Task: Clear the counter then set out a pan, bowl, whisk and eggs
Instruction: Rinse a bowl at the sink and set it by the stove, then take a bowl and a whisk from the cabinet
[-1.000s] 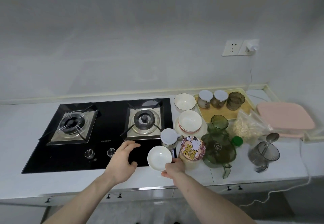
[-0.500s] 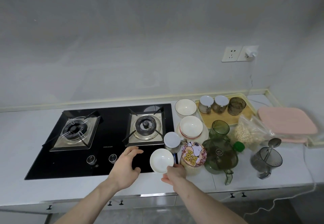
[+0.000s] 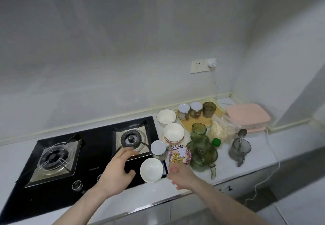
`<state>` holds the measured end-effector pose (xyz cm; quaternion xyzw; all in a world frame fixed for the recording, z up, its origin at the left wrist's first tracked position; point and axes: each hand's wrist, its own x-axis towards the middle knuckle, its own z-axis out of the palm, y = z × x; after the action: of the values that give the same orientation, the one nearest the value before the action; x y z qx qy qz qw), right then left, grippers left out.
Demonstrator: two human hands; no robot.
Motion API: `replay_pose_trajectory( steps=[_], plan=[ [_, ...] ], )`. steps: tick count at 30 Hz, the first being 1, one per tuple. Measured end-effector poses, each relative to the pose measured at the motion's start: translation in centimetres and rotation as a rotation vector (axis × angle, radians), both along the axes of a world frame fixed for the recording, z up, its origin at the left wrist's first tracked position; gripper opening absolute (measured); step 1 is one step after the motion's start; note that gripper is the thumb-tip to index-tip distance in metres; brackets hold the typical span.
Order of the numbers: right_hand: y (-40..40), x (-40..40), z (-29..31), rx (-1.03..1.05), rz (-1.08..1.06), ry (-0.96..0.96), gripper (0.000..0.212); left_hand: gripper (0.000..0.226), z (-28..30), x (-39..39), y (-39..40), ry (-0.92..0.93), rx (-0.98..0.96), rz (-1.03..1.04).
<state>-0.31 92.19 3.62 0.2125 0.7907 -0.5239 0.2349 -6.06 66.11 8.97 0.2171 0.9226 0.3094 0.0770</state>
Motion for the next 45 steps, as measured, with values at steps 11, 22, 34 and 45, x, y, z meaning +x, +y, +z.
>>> replay_pose_trajectory(
  steps=[11,22,34,45],
  plan=[
    [0.5,6.4,7.9,0.273,-0.1,0.34,0.035,0.059,7.4,1.3,-0.8,0.167,0.051,-0.247],
    [-0.6,9.5,23.8,0.421,-0.204,0.791,0.033,0.056,21.8,2.0,-0.4,0.457,0.081,-0.364],
    [3.5,7.3,43.7,0.629,-0.232,1.329,0.035,0.052,43.1,0.3,4.7,0.988,0.059,-0.357],
    [13.9,3.7,55.1,0.747,-0.445,1.408,0.048,0.059,56.3,-1.7,18.3,1.257,-0.223,-0.313]
  ],
)
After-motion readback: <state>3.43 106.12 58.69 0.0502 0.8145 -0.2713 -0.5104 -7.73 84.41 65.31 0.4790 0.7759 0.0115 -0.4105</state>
